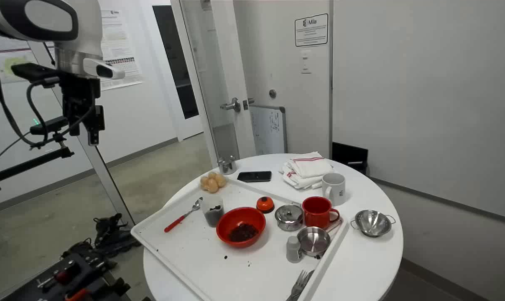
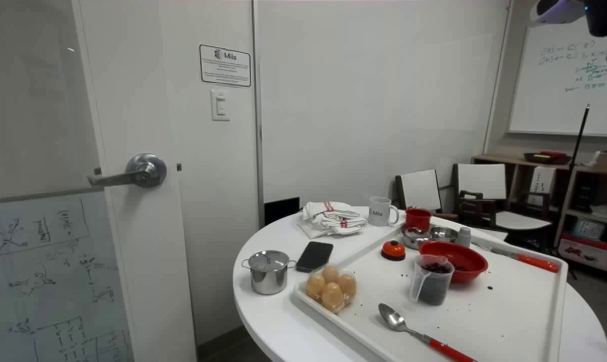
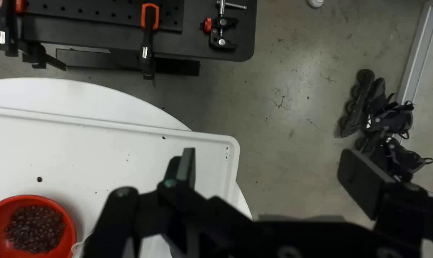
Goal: Pick the jar and pour some beans into the red bowl
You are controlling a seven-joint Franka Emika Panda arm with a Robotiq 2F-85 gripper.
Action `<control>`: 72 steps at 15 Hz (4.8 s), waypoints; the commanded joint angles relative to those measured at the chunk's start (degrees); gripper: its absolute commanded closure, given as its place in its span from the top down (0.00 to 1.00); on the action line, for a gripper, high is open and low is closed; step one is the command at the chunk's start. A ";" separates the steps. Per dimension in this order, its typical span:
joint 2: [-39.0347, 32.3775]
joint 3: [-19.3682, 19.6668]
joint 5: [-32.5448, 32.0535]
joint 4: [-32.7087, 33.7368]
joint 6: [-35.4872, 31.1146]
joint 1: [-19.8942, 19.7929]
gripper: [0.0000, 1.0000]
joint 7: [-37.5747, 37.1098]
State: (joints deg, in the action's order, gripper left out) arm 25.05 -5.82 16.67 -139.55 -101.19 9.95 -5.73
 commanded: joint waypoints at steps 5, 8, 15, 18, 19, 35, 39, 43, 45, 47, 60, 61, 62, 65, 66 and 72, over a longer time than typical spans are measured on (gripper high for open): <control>-0.66 -0.99 0.14 0.24 0.07 -0.85 1.00 2.23; -1.26 -0.86 0.10 0.42 0.31 -0.33 1.00 6.05; -13.83 -5.59 3.58 1.87 -18.27 -1.72 1.00 -14.92; -24.40 -7.17 2.52 4.39 -30.64 -1.37 1.00 -24.39; -28.12 -7.12 1.62 5.71 -34.34 -1.30 1.00 -27.55; -44.48 2.27 -7.52 13.78 -44.98 6.83 1.00 -72.14; -45.79 3.73 -6.30 13.18 -45.23 5.59 1.00 -81.29; -48.74 6.15 -5.64 13.73 -45.94 4.11 1.00 -89.22; -51.38 7.33 -5.67 15.31 -46.06 3.97 1.00 -94.20; -53.73 8.23 -5.50 17.05 -45.91 4.28 1.00 -99.80; -58.06 8.65 -7.74 23.20 -40.72 2.64 1.00 -118.91; -57.77 8.27 -8.34 23.13 -40.21 2.36 1.00 -117.02; -57.57 8.00 -8.99 23.08 -39.86 2.18 1.00 -115.15; -57.32 7.43 -9.78 23.04 -39.39 1.42 1.00 -109.68; -57.26 7.47 -9.62 23.01 -39.30 1.16 1.00 -108.45; -57.64 8.38 -8.71 23.10 -38.94 -1.64 1.00 -101.99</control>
State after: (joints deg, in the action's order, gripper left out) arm -33.03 2.61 8.18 -116.73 -141.57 9.92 -110.89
